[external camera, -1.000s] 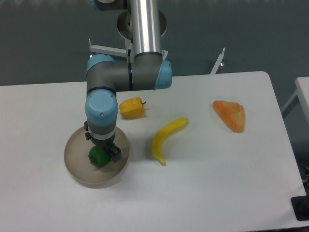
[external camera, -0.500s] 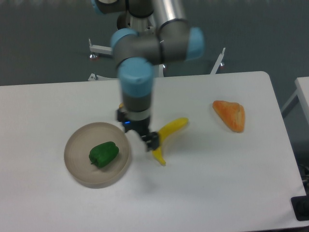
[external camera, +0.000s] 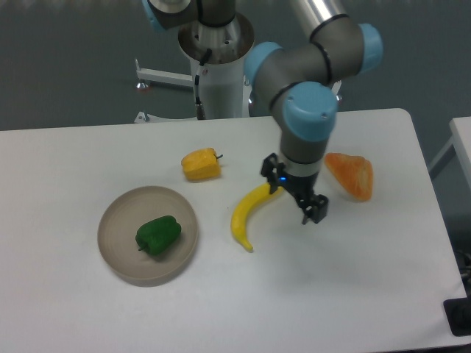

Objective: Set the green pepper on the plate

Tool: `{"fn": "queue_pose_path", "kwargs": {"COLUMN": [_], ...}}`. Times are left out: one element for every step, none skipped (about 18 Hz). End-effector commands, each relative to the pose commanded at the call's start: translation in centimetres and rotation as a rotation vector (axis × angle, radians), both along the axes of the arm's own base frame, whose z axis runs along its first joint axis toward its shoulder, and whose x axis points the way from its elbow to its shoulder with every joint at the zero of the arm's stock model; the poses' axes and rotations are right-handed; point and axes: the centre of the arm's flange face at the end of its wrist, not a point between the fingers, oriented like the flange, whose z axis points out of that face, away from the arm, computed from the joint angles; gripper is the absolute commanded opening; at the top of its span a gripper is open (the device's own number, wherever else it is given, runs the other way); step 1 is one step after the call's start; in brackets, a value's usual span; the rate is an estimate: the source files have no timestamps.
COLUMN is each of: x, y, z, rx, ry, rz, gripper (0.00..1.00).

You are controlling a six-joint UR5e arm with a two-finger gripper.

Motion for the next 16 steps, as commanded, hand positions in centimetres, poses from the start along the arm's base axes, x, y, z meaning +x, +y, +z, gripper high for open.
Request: {"fn": "queue_pose_path", "kwargs": {"x": [-0.8, -1.1, -1.1, -1.4, -1.8, -2.2, -2.2, -2.2, -2.2, -2.2, -2.2, -2.2, -2.2, -2.1, -2.2, -2.1], "y": [-0.4, -0.4, -0.5, -0.8, -1.0, -1.2, -1.1, -1.1, -1.0, -0.9, -0.7, -0.6, -0.6, -0.6, -0.6, -0.5], "z": [-0.1, -0.3, -0.3, -0.2, -0.2, -0.3, -0.3, -0.4, -0.5, -0.6, -0.5, -0.6, -0.6, -0.6, -0.6, -0.8], "rx": [-0.002, -0.005, -0.010, -0.018, -0.021, -0.016, -0.008, -0.004, -0.002, -0.001, 0.015, 0.019, 0.020, 0.020, 0.022, 0.022], "ry": [0.000, 0.000, -0.002, 0.005, 0.008, 0.002, -0.003, -0.006, -0.008, -0.011, -0.021, -0.026, -0.026, -0.026, -0.026, -0.030], "rz": [0.012, 0.004, -0.039, -0.112, -0.137, -0.130, -0.130, -0.132, -0.132, -0.132, -0.132, -0.129, -0.129, -0.128, -0.125, -0.125], "gripper": [1.00, 1.00, 1.00, 1.00, 1.00, 1.00, 1.00, 1.00, 1.00, 1.00, 1.00, 1.00, 1.00, 1.00, 1.00, 1.00]}}
